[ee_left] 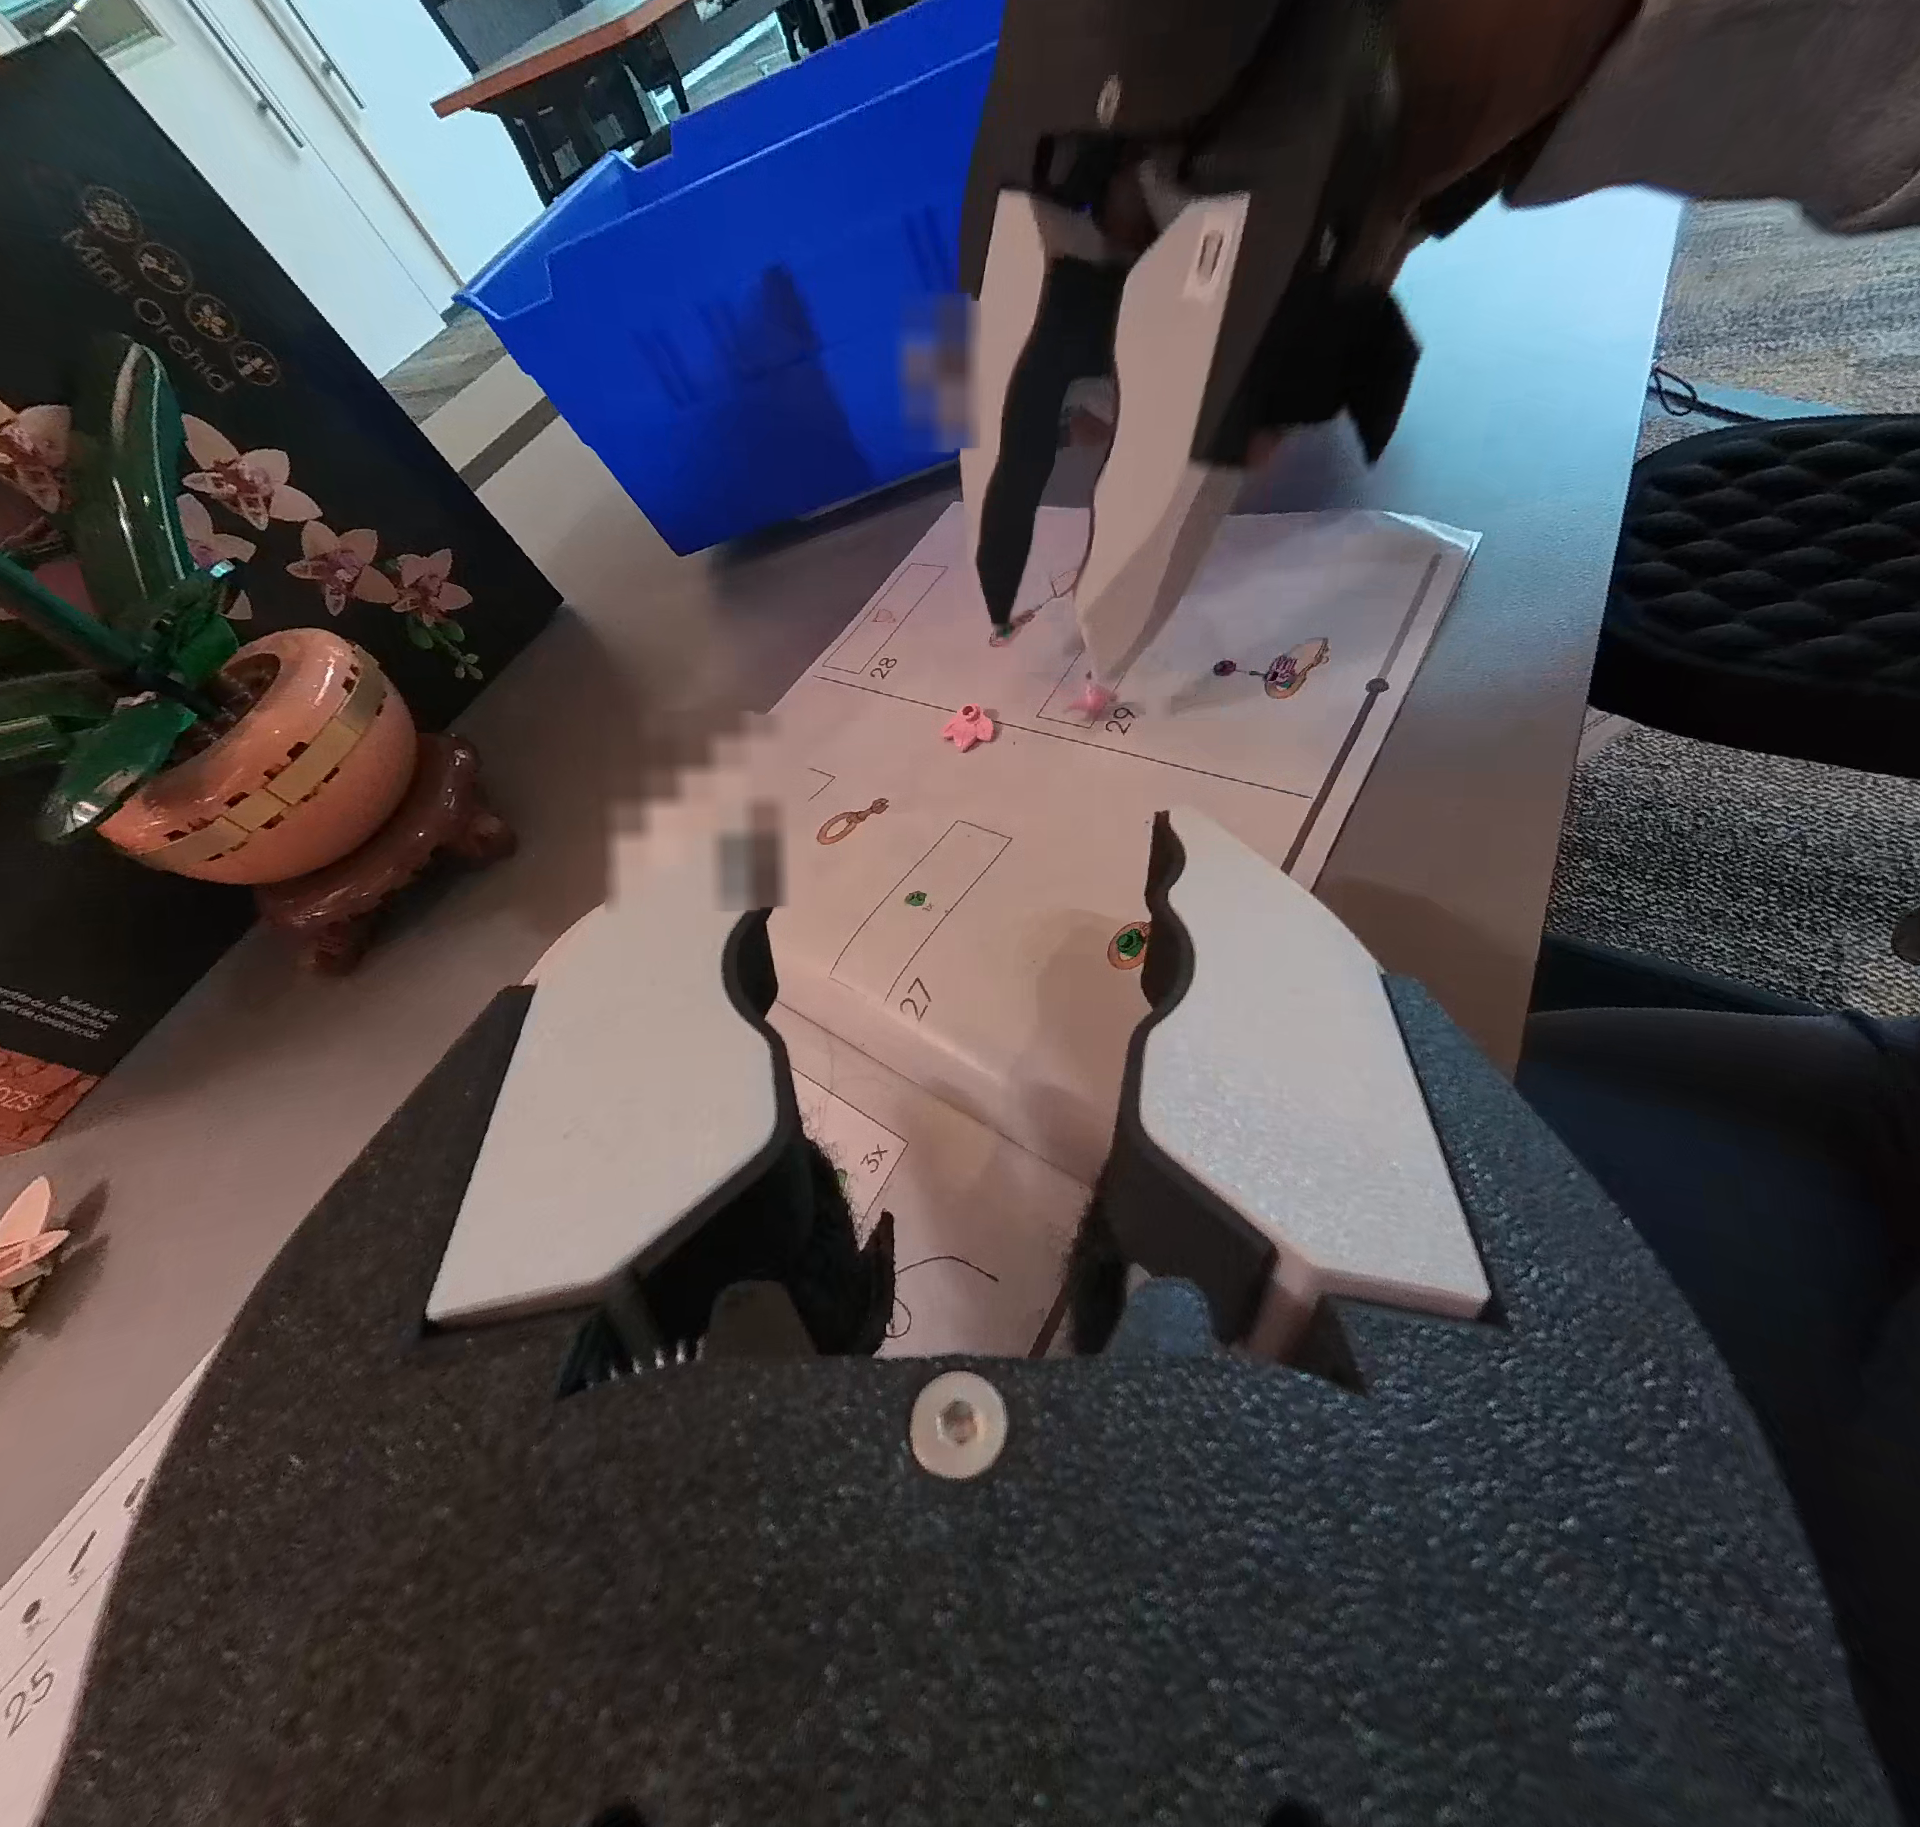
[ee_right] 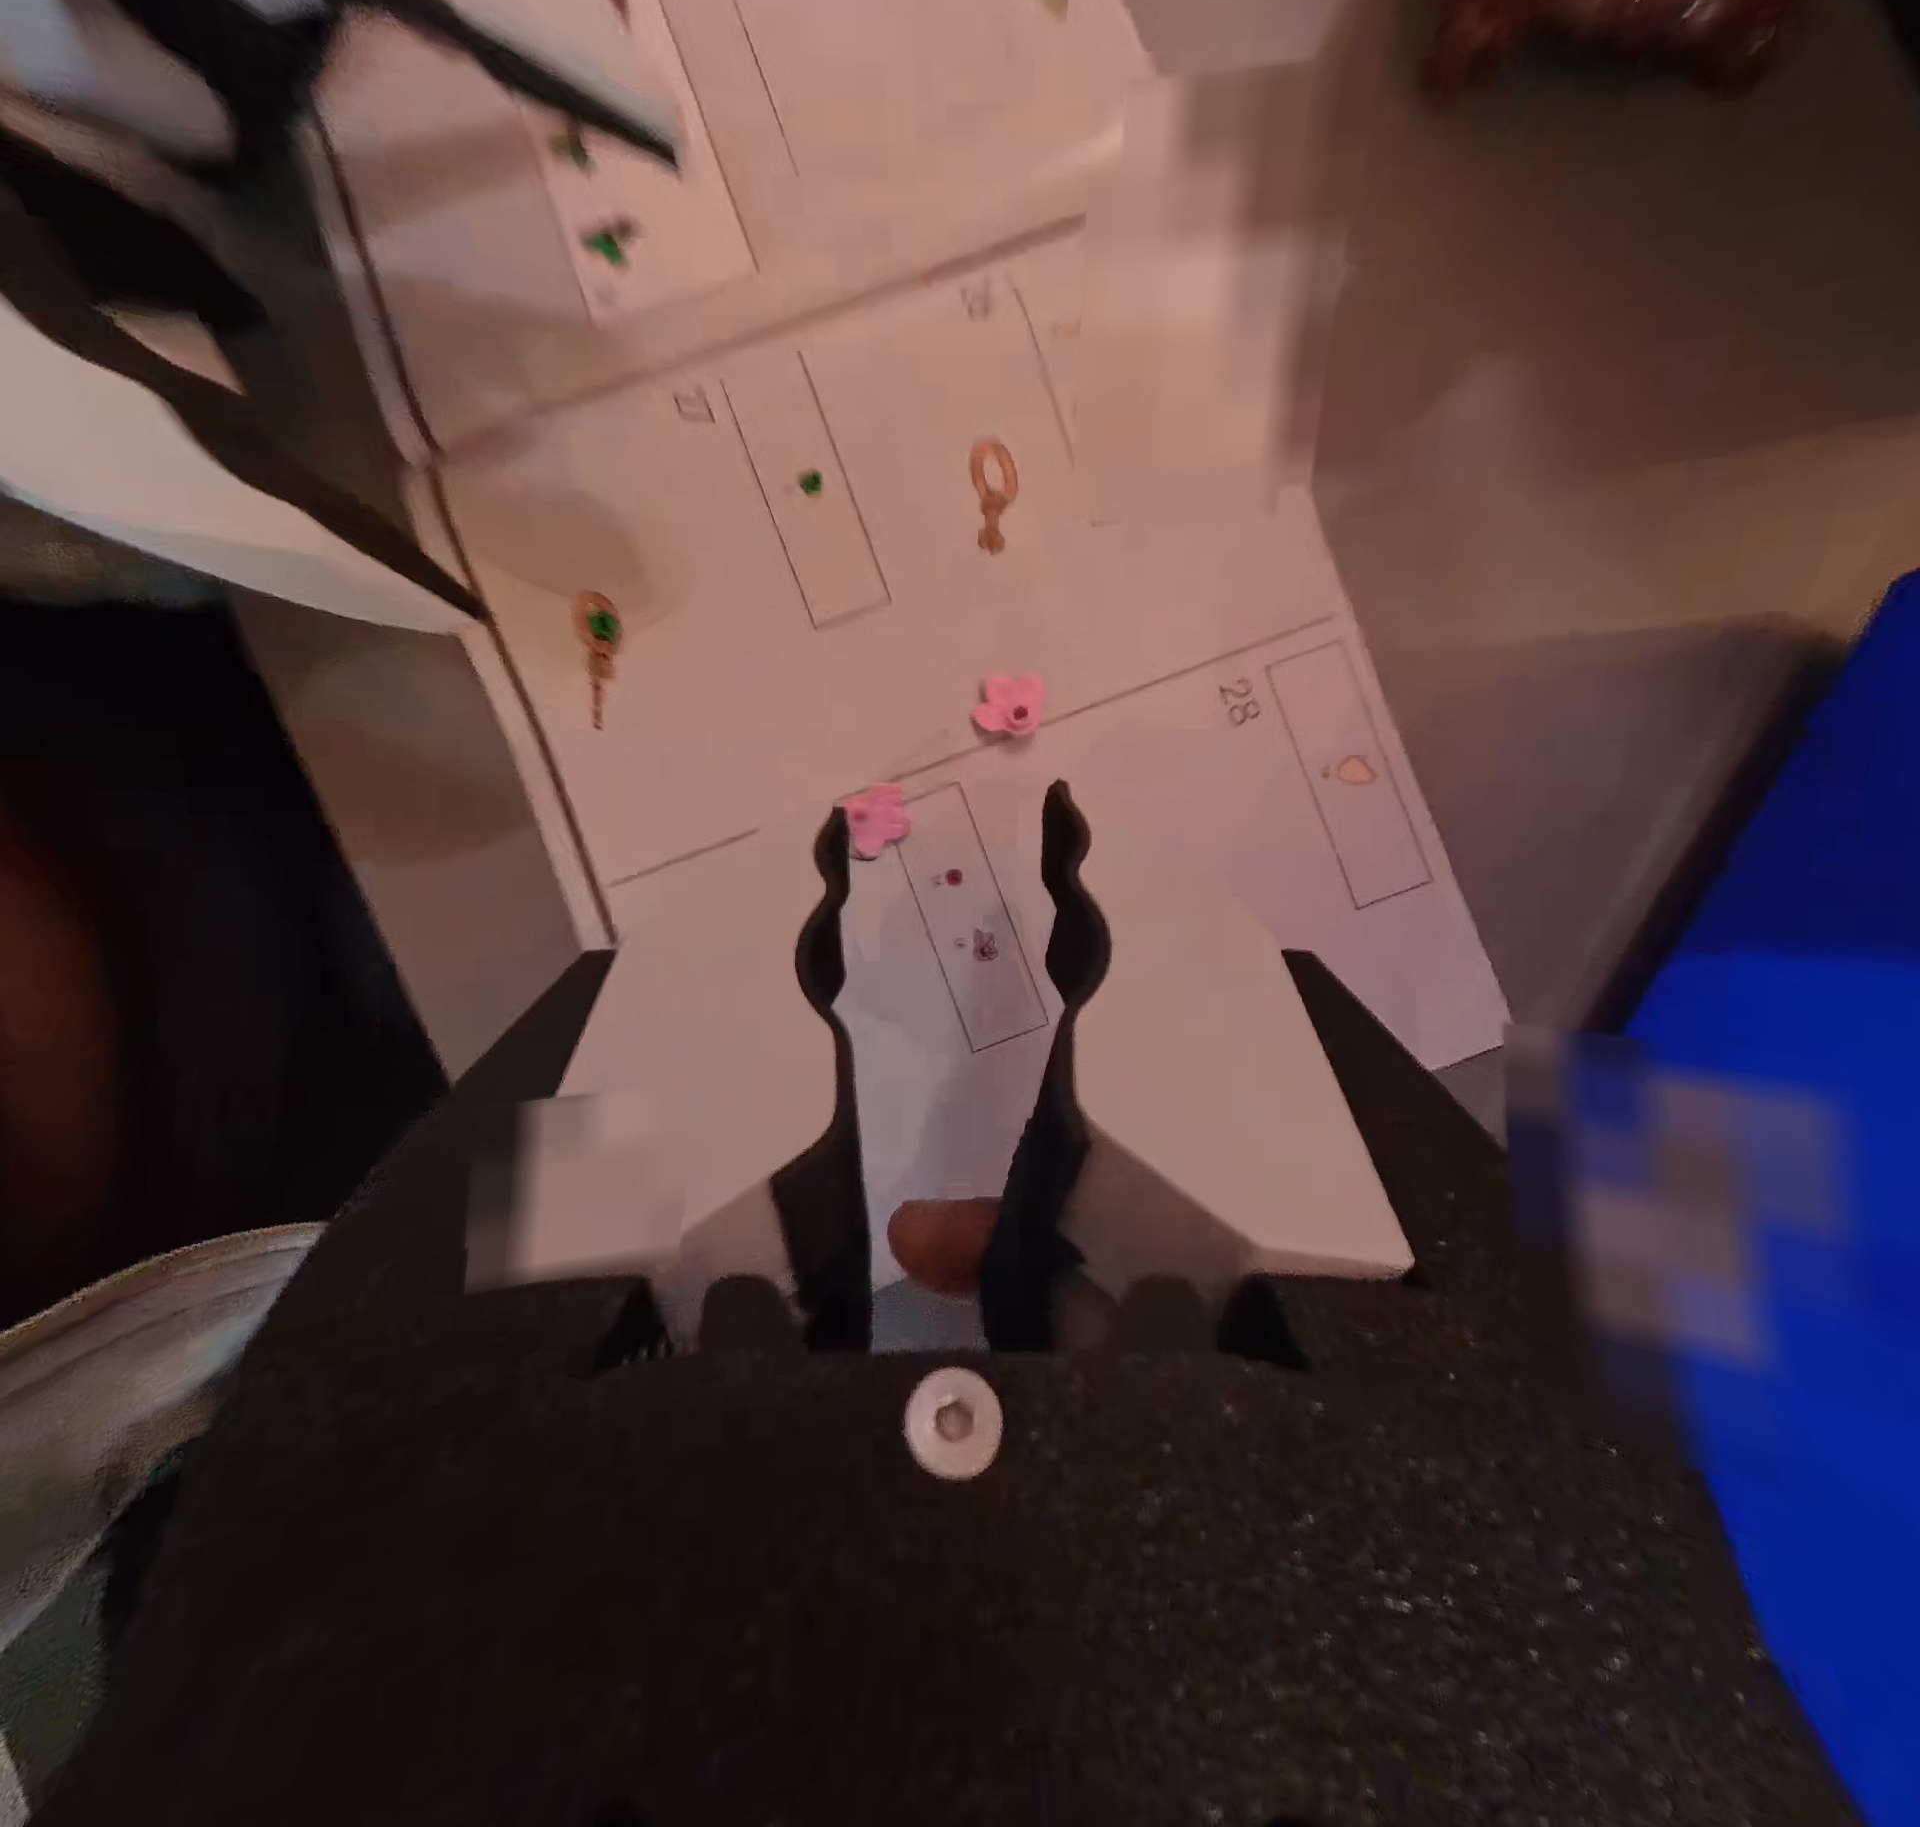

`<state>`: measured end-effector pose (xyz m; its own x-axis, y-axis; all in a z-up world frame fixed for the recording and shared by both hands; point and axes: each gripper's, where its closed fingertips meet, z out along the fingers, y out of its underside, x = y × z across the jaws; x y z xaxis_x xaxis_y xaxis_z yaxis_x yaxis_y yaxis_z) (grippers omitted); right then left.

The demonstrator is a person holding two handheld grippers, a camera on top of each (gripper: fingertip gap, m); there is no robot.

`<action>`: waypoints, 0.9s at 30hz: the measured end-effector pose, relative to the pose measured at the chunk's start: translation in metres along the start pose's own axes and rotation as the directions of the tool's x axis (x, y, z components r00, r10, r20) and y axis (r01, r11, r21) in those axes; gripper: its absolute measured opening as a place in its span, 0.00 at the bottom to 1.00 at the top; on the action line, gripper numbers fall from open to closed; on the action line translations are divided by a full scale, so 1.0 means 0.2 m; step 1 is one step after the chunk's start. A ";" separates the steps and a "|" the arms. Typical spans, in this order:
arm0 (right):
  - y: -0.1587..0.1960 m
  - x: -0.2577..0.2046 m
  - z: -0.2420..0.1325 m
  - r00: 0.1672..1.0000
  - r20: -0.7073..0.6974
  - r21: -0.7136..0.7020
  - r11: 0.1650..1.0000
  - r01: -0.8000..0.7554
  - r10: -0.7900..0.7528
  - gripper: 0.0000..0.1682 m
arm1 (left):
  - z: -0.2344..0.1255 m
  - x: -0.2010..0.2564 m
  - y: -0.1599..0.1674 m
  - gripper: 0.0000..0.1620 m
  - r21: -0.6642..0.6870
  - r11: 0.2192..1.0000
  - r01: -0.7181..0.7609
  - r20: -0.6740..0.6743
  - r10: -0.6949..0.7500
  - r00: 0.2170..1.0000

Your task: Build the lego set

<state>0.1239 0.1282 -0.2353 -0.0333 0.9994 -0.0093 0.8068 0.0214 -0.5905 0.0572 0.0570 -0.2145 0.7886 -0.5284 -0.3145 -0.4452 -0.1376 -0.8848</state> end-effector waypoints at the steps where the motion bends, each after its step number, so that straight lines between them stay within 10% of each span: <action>1: -0.03 0.00 -0.06 1.000 -0.005 0.051 0.999 -0.007 0.007 0.18 | 0.00 0.00 0.00 0.43 -0.003 1.000 0.000 0.000 0.000 1.000; 6: -0.14 0.16 -0.62 0.976 -0.203 0.337 0.942 -0.006 0.078 0.10 | 0.00 0.01 0.01 0.43 -0.013 1.000 -0.014 -0.001 0.014 1.000; 10: 0.11 0.44 -1.00 0.902 -0.417 0.209 0.978 -0.024 0.111 0.08 | 0.01 0.01 0.01 0.44 -0.021 1.000 -0.017 -0.006 0.017 1.000; 18: 0.71 0.70 -0.82 0.965 -0.202 -0.347 0.909 -0.230 0.168 0.10 | 0.01 0.00 0.01 0.43 -0.017 1.000 0.009 -0.001 -0.009 1.000; 27: 1.01 0.79 -0.68 0.922 -0.177 -0.597 0.707 -0.379 0.344 0.11 | 0.02 0.00 0.02 0.43 -0.041 0.999 0.032 -0.010 -0.032 0.999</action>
<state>0.3615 0.2946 -0.2467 0.3514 0.9337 -0.0692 0.9354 -0.3470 0.0681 0.0559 0.0596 -0.2193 0.7984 -0.5317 -0.2827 -0.4371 -0.1889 -0.8793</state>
